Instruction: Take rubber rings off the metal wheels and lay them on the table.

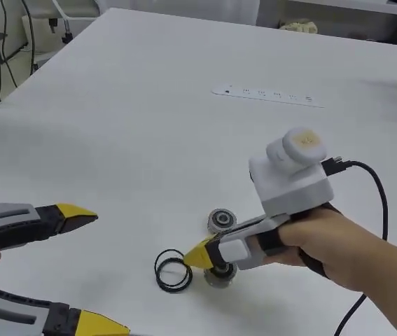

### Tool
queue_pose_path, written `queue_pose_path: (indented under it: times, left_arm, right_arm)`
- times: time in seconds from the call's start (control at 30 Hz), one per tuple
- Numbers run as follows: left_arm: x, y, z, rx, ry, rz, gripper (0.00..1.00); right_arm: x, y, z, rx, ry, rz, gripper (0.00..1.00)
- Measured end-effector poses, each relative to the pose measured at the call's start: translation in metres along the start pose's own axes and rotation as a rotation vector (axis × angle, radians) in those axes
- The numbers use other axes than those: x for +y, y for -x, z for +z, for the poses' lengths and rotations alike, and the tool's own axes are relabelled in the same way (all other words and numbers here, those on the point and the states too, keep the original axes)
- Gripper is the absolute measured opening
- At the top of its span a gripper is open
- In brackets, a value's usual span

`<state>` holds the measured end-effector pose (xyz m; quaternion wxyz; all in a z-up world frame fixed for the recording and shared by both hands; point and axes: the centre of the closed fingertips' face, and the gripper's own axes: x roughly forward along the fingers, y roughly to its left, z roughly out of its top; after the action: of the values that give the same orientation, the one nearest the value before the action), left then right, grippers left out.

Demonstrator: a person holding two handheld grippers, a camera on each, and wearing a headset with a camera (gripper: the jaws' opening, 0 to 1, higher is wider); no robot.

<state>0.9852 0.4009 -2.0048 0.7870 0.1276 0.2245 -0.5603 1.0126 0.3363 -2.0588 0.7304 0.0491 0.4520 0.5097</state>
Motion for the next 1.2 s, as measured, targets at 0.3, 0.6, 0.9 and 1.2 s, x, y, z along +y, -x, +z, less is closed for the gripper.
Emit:
queue_pose_path:
  times: [0.3,0.6,0.9,1.2]
  left_arm:
    - [0.001,0.000,0.001,-0.004,0.005,0.004,0.81]
    - [0.001,0.000,0.000,-0.003,0.003,0.004,0.80]
    - [0.002,0.000,0.000,-0.003,0.006,0.008,0.80]
    - [0.002,0.000,0.000,0.000,0.006,0.008,0.80]
  right_arm:
    - [-0.004,-0.001,-0.004,0.016,-0.003,-0.014,0.00]
    - [-0.005,-0.003,-0.008,0.048,0.065,-0.040,0.00]
    - [0.000,-0.007,-0.012,0.090,0.193,-0.051,0.01]
    - [0.003,-0.010,-0.016,0.140,0.331,-0.071,0.06]
